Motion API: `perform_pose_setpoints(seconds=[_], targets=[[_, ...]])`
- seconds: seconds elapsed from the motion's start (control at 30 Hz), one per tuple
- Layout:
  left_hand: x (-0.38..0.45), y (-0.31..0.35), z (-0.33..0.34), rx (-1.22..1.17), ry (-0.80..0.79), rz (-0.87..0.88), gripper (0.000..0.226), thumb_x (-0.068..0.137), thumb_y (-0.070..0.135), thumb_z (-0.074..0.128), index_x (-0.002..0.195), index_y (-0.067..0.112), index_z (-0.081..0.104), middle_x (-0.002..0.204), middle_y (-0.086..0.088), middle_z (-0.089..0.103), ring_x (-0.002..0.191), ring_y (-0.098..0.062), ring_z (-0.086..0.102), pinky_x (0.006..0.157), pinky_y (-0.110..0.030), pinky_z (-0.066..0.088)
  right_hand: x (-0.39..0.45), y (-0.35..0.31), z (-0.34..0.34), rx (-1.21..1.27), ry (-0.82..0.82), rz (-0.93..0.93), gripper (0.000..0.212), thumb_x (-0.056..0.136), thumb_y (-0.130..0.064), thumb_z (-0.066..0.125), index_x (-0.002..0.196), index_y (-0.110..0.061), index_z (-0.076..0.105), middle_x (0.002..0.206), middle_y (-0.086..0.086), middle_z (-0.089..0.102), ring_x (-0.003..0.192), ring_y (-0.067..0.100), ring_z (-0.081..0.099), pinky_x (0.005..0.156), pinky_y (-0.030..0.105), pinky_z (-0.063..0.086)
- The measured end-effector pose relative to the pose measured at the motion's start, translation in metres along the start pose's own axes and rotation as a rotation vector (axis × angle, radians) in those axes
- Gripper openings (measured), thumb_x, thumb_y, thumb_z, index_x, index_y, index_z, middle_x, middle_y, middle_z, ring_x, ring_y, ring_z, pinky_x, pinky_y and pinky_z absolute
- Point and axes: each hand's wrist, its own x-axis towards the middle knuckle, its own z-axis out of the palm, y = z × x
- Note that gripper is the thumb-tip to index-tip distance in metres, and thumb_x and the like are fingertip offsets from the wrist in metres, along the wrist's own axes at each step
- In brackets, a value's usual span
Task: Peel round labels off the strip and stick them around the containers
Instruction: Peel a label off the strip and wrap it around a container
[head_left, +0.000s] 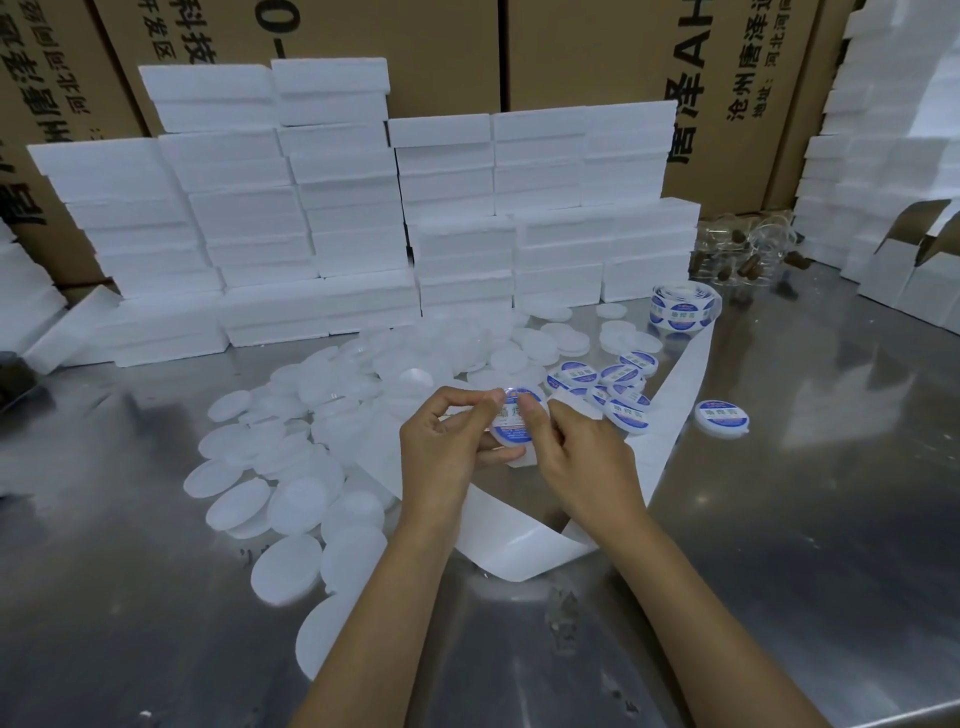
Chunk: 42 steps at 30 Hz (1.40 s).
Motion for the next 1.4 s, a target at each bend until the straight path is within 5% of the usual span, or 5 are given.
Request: perform_pose_setpoints(seconds=[0.17, 0.4, 0.87, 1.13, 1.4], targets=[[0.002, -0.001, 0.000, 0.111, -0.005, 0.035, 0.022, 0.087, 0.021, 0.078, 0.091, 0.006, 0.062, 0.079, -0.008, 0.077, 0.066, -0.027, 0.076, 0.050, -0.023, 0.057, -0.001, 0.001, 0.000, -0.020, -0.070, -0.046, 0.049, 0.102, -0.050, 0.026, 0.110, -0.020, 0.065, 0.090, 0.000, 0.073, 0.081, 0.018, 0.067, 0.070, 0.042, 0.054], [-0.002, -0.005, 0.004, 0.134, -0.239, 0.008, 0.053, 0.083, -0.008, 0.072, 0.125, 0.022, 0.062, 0.116, -0.003, 0.072, 0.099, -0.021, 0.073, 0.084, -0.030, 0.060, 0.018, 0.009, -0.009, 0.363, 0.044, 0.358, 0.049, 0.106, -0.041, 0.027, 0.077, -0.018, 0.059, 0.075, -0.001, 0.062, 0.080, 0.021, 0.057, 0.073, 0.033, 0.042], [0.002, 0.000, -0.001, 0.130, -0.101, -0.016, 0.023, 0.095, 0.001, 0.061, 0.113, 0.013, 0.068, 0.100, -0.008, 0.076, 0.083, -0.027, 0.075, 0.068, -0.027, 0.060, 0.034, 0.091, -0.070, 1.501, 0.518, 1.008, 0.030, 0.102, -0.019, 0.030, 0.077, -0.015, 0.046, 0.065, -0.001, 0.035, 0.051, 0.010, 0.025, 0.041, 0.018, 0.024], [0.005, -0.001, -0.004, 0.112, 0.007, -0.067, 0.020, 0.095, -0.001, 0.054, 0.104, 0.007, 0.071, 0.090, -0.007, 0.077, 0.077, -0.033, 0.075, 0.066, -0.029, 0.062, 0.037, 0.082, -0.064, 1.201, 0.476, 0.985, 0.027, 0.098, -0.018, 0.033, 0.085, -0.015, 0.056, 0.062, -0.003, 0.040, 0.050, 0.010, 0.030, 0.046, 0.021, 0.026], [0.010, -0.005, -0.006, 0.134, 0.075, -0.126, 0.020, 0.096, 0.001, 0.054, 0.102, 0.008, 0.072, 0.087, -0.009, 0.076, 0.075, -0.030, 0.075, 0.061, -0.025, 0.060, 0.063, 0.032, -0.021, 0.216, 0.110, 0.205, 0.014, 0.093, -0.019, 0.055, 0.086, -0.017, 0.066, 0.082, -0.013, 0.063, 0.082, 0.010, 0.059, 0.068, 0.022, 0.042]])
